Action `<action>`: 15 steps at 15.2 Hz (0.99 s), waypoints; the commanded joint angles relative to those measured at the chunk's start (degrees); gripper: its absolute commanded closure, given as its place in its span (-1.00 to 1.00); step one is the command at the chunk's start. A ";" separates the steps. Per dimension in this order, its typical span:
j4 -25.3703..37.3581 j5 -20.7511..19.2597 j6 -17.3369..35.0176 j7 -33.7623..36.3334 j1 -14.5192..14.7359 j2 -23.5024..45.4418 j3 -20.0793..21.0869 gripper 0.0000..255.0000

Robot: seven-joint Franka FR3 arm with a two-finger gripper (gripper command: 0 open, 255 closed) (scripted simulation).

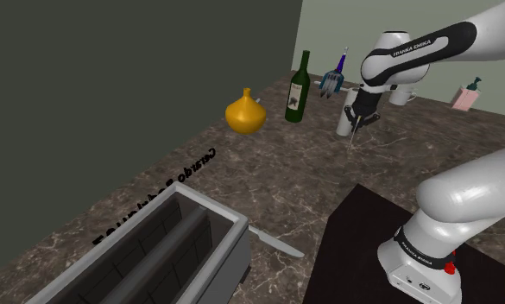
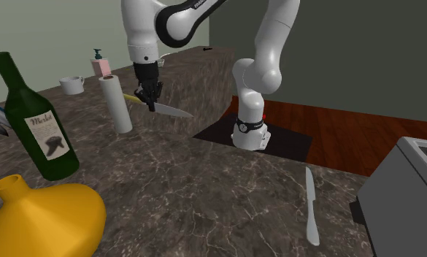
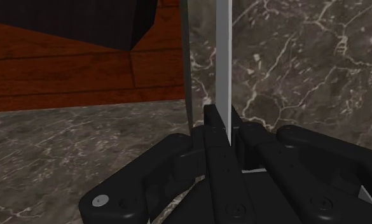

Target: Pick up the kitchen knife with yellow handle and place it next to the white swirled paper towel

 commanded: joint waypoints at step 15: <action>-5.50 -0.08 12.23 0.02 -0.03 6.70 -0.31 1.00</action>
